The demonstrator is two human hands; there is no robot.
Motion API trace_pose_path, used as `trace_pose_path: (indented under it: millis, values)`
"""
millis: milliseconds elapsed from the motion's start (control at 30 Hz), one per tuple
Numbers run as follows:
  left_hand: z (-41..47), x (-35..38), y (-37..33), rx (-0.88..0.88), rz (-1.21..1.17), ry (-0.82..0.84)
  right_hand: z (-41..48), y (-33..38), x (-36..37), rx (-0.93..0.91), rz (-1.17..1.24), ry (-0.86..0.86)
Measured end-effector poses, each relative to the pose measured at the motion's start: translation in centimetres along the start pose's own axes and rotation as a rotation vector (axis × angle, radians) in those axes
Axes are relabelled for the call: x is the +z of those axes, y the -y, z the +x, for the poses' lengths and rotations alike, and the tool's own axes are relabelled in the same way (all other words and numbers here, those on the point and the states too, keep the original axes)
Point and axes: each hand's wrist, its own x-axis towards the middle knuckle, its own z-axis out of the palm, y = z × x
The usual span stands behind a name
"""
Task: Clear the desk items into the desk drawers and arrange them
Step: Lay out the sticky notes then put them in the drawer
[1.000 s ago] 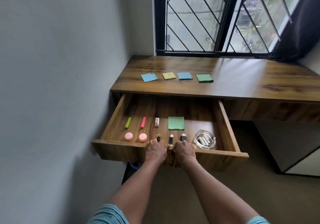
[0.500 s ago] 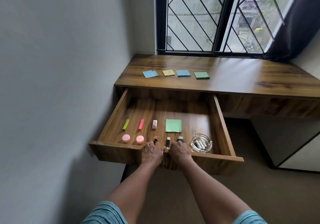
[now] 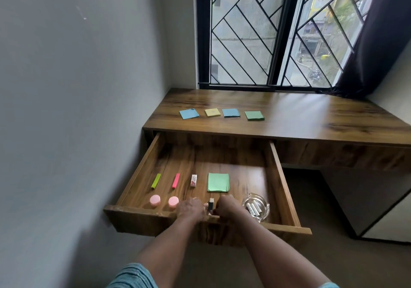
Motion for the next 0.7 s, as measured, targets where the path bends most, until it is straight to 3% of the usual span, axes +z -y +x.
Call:
trace_pose_path:
  millis: [367, 567, 700]
  values:
    - [18.1, -12.0, 2.0, -0.065, -0.17, -0.227, 16.1, 2.0, -11.7, 0.114, 0.22, -0.28]
    - [32.4, -17.1, 4.6, -0.162, -0.335, -0.17, 28.6, 4.5, -17.0, 0.097, 0.242, -0.313]
    - [40.1, -19.2, 4.9, -0.157, -0.278, -0.176, 35.4, 5.1, -18.9, 0.13, 0.177, -0.355]
